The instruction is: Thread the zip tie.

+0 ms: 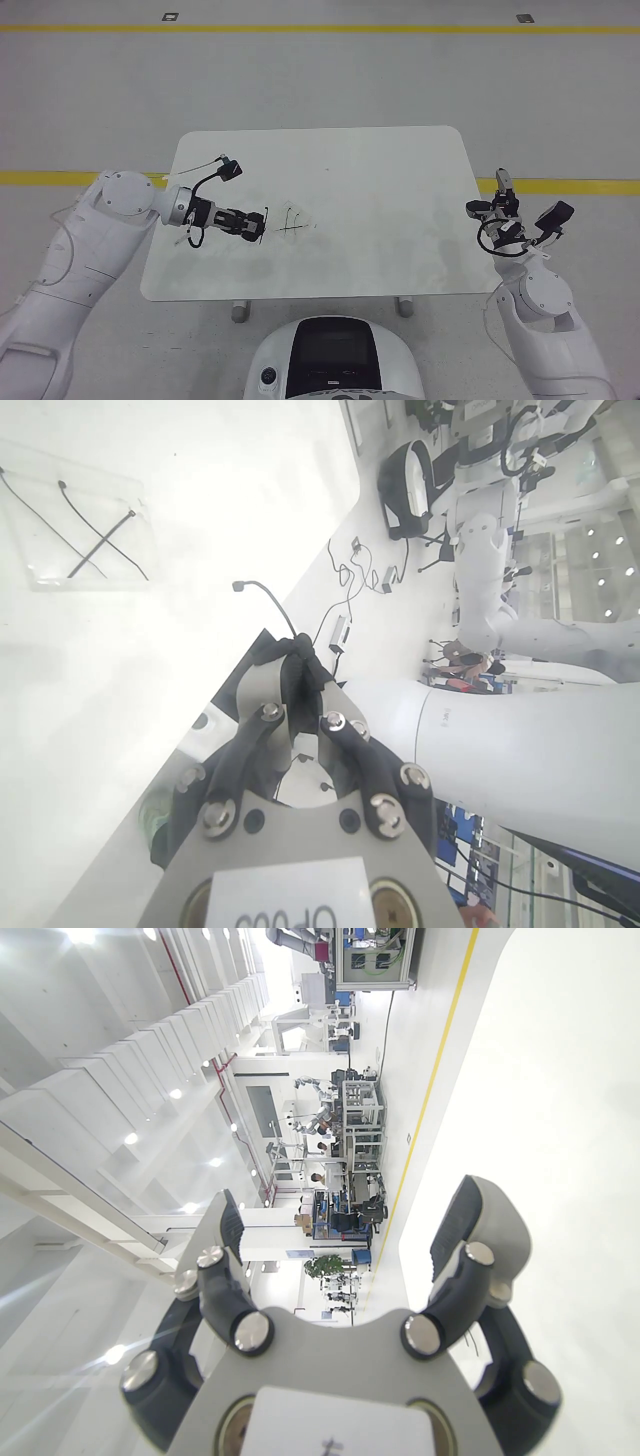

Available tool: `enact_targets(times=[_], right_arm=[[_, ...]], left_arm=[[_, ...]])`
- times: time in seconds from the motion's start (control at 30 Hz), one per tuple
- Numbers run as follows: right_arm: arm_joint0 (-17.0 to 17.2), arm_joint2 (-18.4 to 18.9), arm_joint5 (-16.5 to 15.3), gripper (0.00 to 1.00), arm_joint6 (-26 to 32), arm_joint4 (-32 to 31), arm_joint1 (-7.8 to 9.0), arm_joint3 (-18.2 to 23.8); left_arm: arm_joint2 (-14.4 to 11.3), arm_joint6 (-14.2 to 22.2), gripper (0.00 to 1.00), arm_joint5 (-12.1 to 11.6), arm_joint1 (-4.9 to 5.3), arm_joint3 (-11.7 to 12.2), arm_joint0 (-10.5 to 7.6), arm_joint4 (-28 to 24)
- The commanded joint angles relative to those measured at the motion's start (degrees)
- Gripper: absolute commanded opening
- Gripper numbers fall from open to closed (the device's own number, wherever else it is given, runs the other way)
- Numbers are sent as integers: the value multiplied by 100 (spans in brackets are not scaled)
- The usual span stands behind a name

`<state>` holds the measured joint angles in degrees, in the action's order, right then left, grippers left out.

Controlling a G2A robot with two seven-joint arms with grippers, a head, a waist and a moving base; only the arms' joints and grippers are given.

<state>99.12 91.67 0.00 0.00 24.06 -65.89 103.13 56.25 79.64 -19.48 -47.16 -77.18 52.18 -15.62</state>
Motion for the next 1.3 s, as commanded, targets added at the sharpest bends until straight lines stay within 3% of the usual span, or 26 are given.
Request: enact_targets(times=[0.0,0.5,0.57,0.67,0.8,1.03,1.2,1.27], right_arm=[[0,0,0,100,0,0,0,0],[0,0,0,100,0,0,0,0],[0,0,0,100,0,0,0,0],[-51,-39,5,100,353,-21,4,2],[-298,-77,353,100,1130,71,28,-88],[-999,-446,1186,100,2360,25,62,-360],[-1538,-829,1632,100,2987,9,58,-693],[-1538,-829,1632,100,2987,9,58,-693]], left_arm=[[0,0,0,0,-1,-1,1,1],[0,0,0,0,-1,-1,1,1],[-8,-137,0,0,-3,-14,32,15],[40,-42,0,0,-8,61,-56,-165],[38,0,0,0,-30,170,-173,-471],[-325,0,0,0,-41,197,-465,-861],[-556,0,0,0,-63,318,-649,-1091],[-665,0,0,0,-80,337,-725,-1098]])
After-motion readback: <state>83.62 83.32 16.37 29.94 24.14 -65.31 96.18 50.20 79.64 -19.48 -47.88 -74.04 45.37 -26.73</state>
